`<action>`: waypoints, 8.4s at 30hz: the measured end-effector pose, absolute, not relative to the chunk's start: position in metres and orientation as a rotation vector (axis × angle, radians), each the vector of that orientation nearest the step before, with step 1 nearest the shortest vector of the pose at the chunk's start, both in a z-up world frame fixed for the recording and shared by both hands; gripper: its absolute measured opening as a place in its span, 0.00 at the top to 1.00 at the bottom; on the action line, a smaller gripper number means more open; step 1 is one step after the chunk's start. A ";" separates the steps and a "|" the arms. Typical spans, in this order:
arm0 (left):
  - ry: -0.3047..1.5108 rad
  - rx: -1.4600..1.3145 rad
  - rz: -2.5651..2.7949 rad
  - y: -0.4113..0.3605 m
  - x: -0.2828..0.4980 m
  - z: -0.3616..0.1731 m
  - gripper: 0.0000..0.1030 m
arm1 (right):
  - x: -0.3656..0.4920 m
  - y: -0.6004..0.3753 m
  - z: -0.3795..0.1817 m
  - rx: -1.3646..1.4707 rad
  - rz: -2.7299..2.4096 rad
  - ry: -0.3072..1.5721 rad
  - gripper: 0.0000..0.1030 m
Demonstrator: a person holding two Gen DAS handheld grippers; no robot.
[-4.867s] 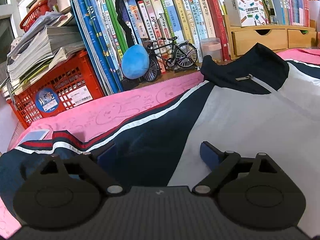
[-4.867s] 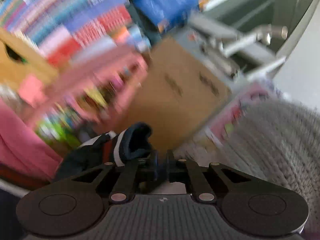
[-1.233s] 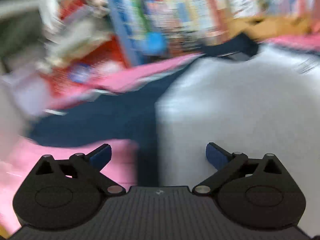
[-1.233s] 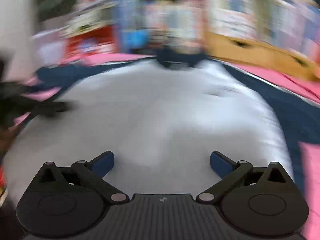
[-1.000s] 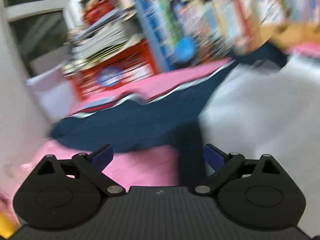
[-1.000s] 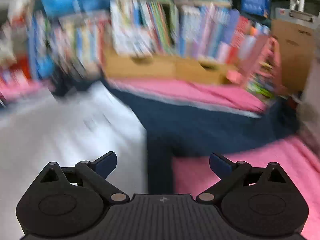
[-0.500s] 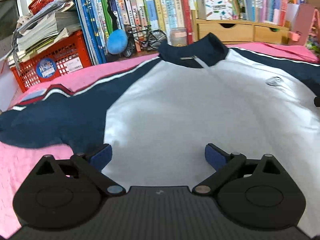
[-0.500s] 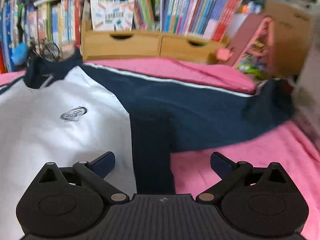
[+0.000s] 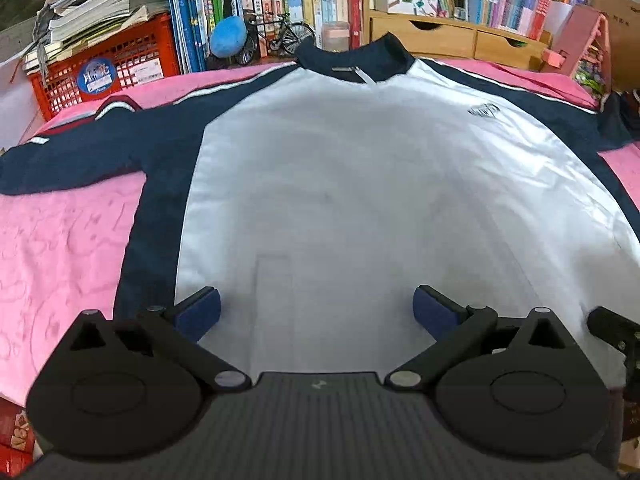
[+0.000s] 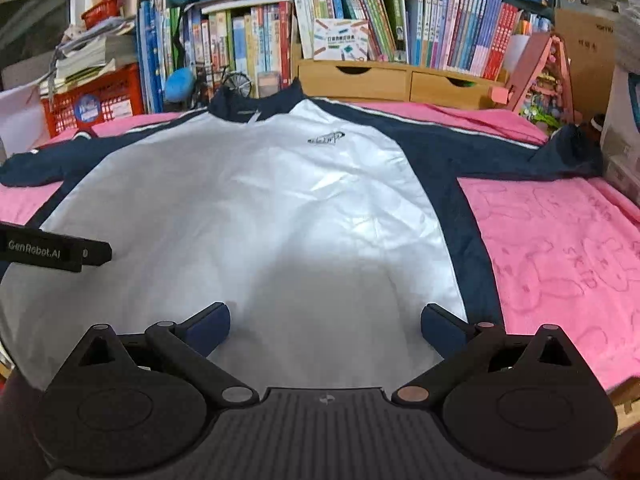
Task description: Fold clothes
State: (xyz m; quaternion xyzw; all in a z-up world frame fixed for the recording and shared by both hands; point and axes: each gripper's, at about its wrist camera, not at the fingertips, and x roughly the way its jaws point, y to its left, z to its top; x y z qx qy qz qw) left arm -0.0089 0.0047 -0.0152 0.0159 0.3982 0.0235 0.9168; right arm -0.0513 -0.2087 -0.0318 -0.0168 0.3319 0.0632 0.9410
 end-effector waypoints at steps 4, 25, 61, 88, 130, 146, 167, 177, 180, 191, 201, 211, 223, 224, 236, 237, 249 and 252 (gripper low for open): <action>0.818 0.035 0.044 0.002 -0.021 -0.016 0.00 | -0.058 -0.205 -0.033 -0.038 0.121 0.684 0.00; 0.819 0.093 0.034 -0.009 -0.067 -0.014 0.00 | -0.098 -0.215 -0.044 -0.057 0.110 0.754 0.00; 0.830 0.086 -0.024 -0.029 -0.123 -0.010 0.00 | -0.151 -0.202 -0.014 -0.131 0.126 0.687 0.00; 0.783 0.059 0.068 0.020 0.072 -0.018 0.00 | 0.237 -0.480 -0.027 0.055 -0.642 0.523 0.11; 0.680 -0.026 -0.038 0.039 0.082 -0.026 0.00 | 0.236 -0.153 0.027 0.237 0.531 0.679 0.67; 0.680 -0.024 -0.029 0.039 0.082 -0.026 0.00 | 0.173 -0.256 -0.010 0.266 0.360 0.682 0.27; 0.756 0.065 0.190 0.047 0.175 -0.011 0.00 | 0.164 -0.253 -0.040 0.146 0.331 0.656 0.12; 0.602 0.052 0.414 0.074 0.168 0.012 0.05 | 0.163 -0.242 -0.041 0.087 0.347 0.673 0.01; 0.561 0.065 0.291 0.048 0.179 0.023 0.00 | 0.163 -0.228 -0.041 0.005 0.325 0.686 0.00; 0.713 0.193 0.253 0.032 0.226 -0.018 0.00 | 0.161 -0.217 -0.044 -0.083 0.306 0.698 0.00; 0.643 0.171 0.173 0.050 0.174 0.009 0.00 | 0.161 -0.215 -0.043 -0.091 0.308 0.699 0.00; 0.618 0.064 0.314 0.111 0.136 0.027 0.00 | 0.160 -0.214 -0.042 -0.096 0.302 0.699 0.00; 0.578 -0.399 0.844 0.293 0.097 0.004 0.04 | 0.159 -0.211 -0.042 -0.097 0.293 0.698 0.00; 0.575 -0.442 0.858 0.304 0.096 0.002 0.04 | 0.159 -0.211 -0.043 -0.097 0.290 0.698 0.00; 0.525 -0.422 0.874 0.349 0.129 -0.012 0.06 | 0.159 -0.208 -0.043 -0.093 0.269 0.697 0.00; 0.508 -0.419 0.860 0.349 0.131 -0.011 0.38 | 0.159 -0.208 -0.043 -0.092 0.267 0.697 0.00; 0.175 -0.088 0.490 0.224 0.118 0.070 0.97 | 0.159 -0.206 -0.043 -0.083 0.244 0.696 0.00; 0.204 0.036 0.287 0.163 0.111 0.075 0.94 | 0.159 -0.206 -0.043 -0.082 0.241 0.695 0.00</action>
